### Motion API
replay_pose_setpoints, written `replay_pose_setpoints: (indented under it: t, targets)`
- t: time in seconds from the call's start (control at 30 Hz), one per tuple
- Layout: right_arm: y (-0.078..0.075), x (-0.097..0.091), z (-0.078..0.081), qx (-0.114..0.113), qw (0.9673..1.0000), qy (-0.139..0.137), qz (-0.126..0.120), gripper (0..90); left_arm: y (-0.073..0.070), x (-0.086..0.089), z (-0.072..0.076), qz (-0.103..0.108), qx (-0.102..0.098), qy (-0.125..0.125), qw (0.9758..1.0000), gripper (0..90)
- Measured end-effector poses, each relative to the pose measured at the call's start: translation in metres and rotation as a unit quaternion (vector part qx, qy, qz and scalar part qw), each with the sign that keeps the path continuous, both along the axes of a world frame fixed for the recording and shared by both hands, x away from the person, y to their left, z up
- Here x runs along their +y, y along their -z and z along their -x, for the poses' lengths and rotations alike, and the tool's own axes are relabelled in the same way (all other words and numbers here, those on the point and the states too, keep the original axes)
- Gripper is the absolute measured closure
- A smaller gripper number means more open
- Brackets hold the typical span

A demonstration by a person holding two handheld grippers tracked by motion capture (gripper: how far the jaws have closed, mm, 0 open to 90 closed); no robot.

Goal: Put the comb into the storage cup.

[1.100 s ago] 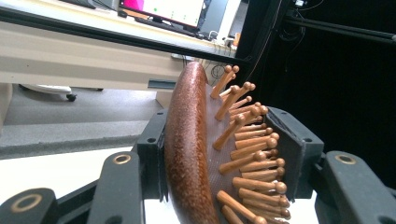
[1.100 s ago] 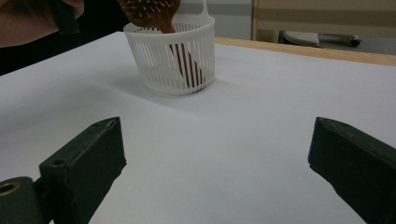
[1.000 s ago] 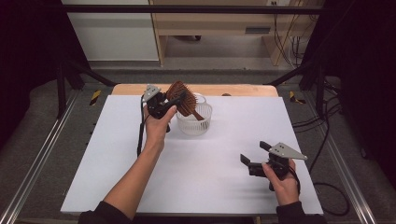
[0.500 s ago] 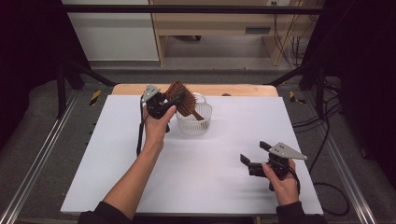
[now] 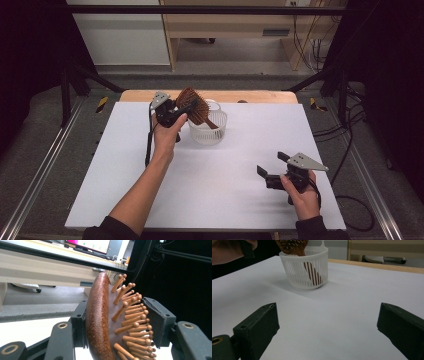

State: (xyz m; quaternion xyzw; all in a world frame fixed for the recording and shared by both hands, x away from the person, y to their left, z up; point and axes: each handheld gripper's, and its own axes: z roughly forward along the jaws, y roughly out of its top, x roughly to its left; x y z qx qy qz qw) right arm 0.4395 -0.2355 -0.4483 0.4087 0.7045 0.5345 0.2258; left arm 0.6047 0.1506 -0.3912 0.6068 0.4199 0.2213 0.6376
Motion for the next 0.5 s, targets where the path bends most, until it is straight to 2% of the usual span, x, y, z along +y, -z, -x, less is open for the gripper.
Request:
replay_pose_setpoints:
  t: [0.13,0.5]
  targets:
    - [0.0,0.001,0.0,0.001,1.0,0.0,0.0,4.3,0.004,0.007,-0.001,0.009,0.008,-0.001,0.9999,42.2]
    - [0.001,0.004,-0.001,0.003,1.0,-0.002,0.002,4.5,0.008,0.015,-0.001,0.01,0.015,-0.008,0.9998,40.9]
